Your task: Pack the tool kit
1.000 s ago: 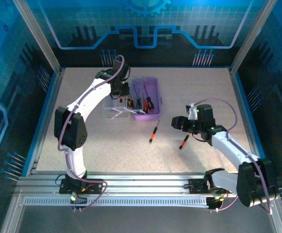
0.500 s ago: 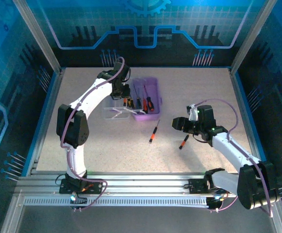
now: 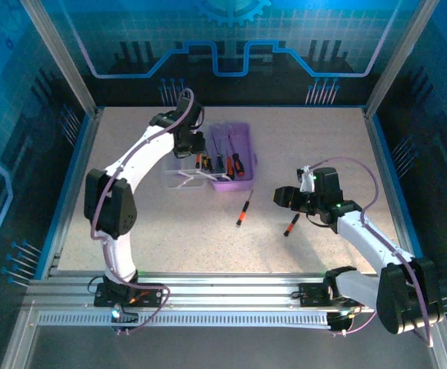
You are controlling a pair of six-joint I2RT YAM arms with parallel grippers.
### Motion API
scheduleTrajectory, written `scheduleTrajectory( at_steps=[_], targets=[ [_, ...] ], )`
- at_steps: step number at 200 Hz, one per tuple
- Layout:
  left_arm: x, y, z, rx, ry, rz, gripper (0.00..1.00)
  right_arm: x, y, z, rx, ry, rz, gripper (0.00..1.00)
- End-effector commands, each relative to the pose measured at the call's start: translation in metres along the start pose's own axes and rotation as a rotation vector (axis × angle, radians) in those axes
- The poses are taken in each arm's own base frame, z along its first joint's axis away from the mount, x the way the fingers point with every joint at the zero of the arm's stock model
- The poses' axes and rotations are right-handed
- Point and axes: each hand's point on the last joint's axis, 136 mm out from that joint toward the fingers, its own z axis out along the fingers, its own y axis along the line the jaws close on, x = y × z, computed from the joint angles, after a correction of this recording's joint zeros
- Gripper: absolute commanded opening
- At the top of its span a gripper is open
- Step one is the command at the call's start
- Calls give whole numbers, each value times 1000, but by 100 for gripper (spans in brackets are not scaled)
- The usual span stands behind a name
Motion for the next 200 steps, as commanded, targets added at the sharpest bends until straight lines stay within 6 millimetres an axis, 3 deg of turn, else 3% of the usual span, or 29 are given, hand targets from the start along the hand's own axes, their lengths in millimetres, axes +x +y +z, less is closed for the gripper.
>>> scheduleTrajectory(
  at_steps=[1, 24, 57, 72, 99, 107, 122, 148, 180, 200],
  targets=[
    [-17, 2, -42, 51, -143, -50, 28, 7, -5, 2, 16, 20, -7, 57],
    [-21, 1, -72, 120, -268, -65, 33, 6, -5, 4, 18, 21, -6, 58],
    [-18, -3, -114, 261, -447, -86, 51, 2, -5, 5, 24, 16, -9, 61],
    [-16, -1, -123, 295, -500, -104, 53, 0, -4, 4, 27, 13, -12, 62],
    [-9, 14, -121, 299, -489, -176, 66, -4, -2, 2, 27, -3, -22, 62],
    [-6, 17, -121, 310, -477, -187, 72, -5, -2, 1, 31, -11, -26, 62],
    [0, 31, -121, 282, -493, -235, 99, -5, -4, 0, 44, -19, -27, 62],
    [8, 47, -126, 295, -562, -302, 100, -5, -8, -2, 63, -28, -25, 62],
    [26, 45, -118, 304, -481, -306, 99, -5, -15, -1, 86, -38, -13, 62],
    [44, 44, -109, 291, -414, -308, 90, -6, -19, -2, 103, -47, 3, 61]
  ],
)
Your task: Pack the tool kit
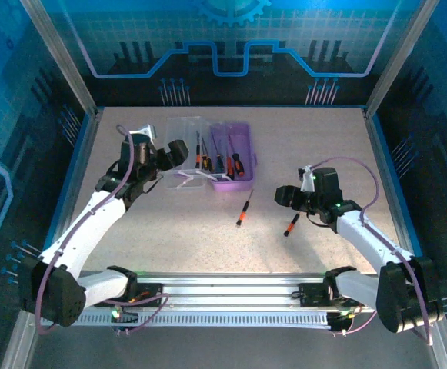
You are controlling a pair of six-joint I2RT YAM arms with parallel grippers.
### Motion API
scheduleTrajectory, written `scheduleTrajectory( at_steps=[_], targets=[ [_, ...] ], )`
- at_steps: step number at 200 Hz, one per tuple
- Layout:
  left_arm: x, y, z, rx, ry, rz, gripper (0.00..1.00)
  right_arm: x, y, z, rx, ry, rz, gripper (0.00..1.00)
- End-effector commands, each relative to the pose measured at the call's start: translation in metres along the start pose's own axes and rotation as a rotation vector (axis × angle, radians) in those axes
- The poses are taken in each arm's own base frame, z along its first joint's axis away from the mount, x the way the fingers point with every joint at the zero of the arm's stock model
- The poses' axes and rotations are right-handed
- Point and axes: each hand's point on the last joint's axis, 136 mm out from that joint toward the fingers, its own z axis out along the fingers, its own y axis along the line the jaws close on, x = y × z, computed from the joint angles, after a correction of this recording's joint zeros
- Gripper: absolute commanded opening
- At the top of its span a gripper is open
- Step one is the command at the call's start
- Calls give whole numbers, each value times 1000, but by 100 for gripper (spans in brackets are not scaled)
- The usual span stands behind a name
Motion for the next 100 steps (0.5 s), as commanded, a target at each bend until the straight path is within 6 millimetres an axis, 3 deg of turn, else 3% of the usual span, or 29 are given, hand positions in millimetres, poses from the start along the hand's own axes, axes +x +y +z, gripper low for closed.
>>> scheduleTrajectory(
  at_steps=[1, 29, 66, 100],
  targets=[
    [17, 2, -5, 4, 57, -27, 89, 0, -6, -2, 30, -16, 8, 61],
    [56, 4, -7, -39, 162, 18, 74, -2, -16, -3, 64, -46, 36, 60],
    [114, -14, -10, -95, 258, 211, 66, -4, -29, 1, 94, -71, 104, 60],
    [136, -24, -11, -132, 308, 353, 61, -8, -34, 3, 97, -86, 148, 61]
  ],
)
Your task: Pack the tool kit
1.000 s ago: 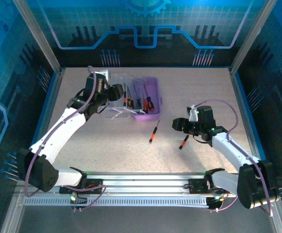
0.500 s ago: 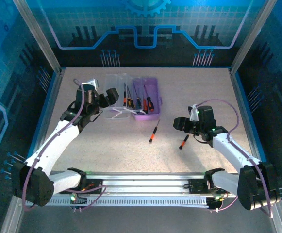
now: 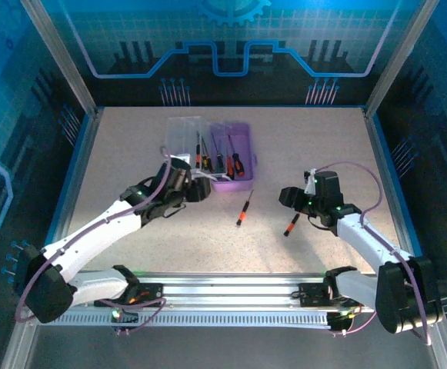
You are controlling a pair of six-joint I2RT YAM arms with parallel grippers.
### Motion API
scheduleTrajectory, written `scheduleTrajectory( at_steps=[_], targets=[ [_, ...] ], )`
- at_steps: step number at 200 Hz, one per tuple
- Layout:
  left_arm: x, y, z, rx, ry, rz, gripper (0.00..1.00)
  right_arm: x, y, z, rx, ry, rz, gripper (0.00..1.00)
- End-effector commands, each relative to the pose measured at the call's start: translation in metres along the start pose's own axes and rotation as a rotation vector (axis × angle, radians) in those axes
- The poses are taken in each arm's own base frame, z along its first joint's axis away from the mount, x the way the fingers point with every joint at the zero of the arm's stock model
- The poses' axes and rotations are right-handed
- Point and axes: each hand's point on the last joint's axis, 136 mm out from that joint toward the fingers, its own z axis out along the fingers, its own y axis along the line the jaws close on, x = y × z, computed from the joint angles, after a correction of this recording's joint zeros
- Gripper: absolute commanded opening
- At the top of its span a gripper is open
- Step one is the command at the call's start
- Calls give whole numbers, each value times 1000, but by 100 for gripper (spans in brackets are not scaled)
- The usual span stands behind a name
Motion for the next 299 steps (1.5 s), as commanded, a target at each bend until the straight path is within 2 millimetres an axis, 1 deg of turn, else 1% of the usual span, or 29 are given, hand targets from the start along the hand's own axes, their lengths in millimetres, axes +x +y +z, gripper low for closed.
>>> scheduleTrajectory(
  at_steps=[1, 26, 50, 70, 101, 119, 142, 160, 176, 191, 206, 227, 262, 276, 299],
  targets=[
    [10, 11, 3, -125, 31, 99, 61, -9, -7, 2, 16, -35, 50, 61],
    [14, -3, 7, -126, 64, 166, 55, -7, -12, 5, 38, -13, 70, 61],
    [23, -22, 15, -128, 96, 246, 54, -4, -18, 7, 51, -5, 93, 61],
    [41, -43, 28, -95, 146, 282, 53, -3, -20, 6, 54, -9, 109, 61],
    [69, -69, 45, -92, 209, 372, 53, -3, -22, 3, 57, -13, 112, 61],
    [82, -78, 55, -104, 253, 405, 52, -2, -22, 0, 62, -15, 101, 61],
    [101, -89, 65, -96, 317, 429, 49, -4, -27, -3, 84, -37, 93, 61],
    [112, -91, 73, -120, 357, 454, 49, -4, -28, -4, 84, -39, 95, 61],
    [114, -87, 82, -158, 369, 480, 49, -3, -29, -2, 84, -37, 96, 61],
    [112, -87, 90, -181, 364, 503, 49, -3, -29, -1, 84, -31, 95, 61],
    [109, -94, 97, -180, 358, 521, 48, -2, -29, 0, 82, -22, 97, 60],
    [102, -98, 109, -193, 349, 533, 48, -2, -28, -1, 76, -21, 98, 60],
    [89, -87, 124, -267, 360, 541, 48, -2, -30, -7, 90, -33, 86, 60],
    [90, -81, 131, -282, 383, 528, 48, -2, -32, -11, 99, -41, 81, 60],
    [95, -79, 138, -275, 409, 522, 48, -2, -33, -14, 105, -52, 78, 60]
  ],
)
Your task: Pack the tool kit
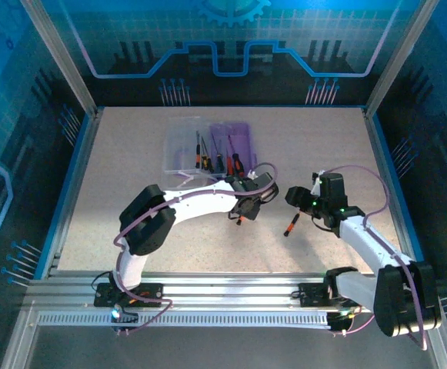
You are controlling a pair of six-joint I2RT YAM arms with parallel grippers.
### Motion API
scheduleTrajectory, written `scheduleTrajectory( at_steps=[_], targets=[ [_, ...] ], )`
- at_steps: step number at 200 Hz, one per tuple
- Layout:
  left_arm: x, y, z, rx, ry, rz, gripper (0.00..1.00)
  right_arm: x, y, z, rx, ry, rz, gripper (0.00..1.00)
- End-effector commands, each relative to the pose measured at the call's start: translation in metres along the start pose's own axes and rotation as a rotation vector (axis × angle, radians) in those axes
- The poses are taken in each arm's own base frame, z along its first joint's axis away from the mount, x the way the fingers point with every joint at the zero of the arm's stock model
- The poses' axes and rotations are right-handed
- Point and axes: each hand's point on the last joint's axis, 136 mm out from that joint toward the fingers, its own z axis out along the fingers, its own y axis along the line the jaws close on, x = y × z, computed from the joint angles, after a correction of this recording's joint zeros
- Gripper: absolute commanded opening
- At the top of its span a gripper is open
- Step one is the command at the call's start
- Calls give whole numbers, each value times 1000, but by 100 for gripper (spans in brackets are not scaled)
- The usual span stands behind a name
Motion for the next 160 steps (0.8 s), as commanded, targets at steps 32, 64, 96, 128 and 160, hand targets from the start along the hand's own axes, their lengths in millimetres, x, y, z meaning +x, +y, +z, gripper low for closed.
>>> scheduleTrajectory(
  at_steps=[32, 64, 96, 128, 160],
  targets=[
    [11, 11, 20, -35, 82, 12, 46, 4, -12, -6, 18, -21, 1, 60],
    [16, 11, 25, -24, 105, -6, 46, 4, -11, -6, 16, -19, 1, 60],
    [19, 5, 26, 15, 123, -4, 45, 4, -12, -7, 17, -19, 2, 60],
    [22, 0, 27, 43, 133, -3, 45, 6, -12, -6, 18, -14, 1, 60],
    [23, -2, 31, 46, 143, -1, 43, 6, -13, -7, 19, -13, 3, 60]
  ],
)
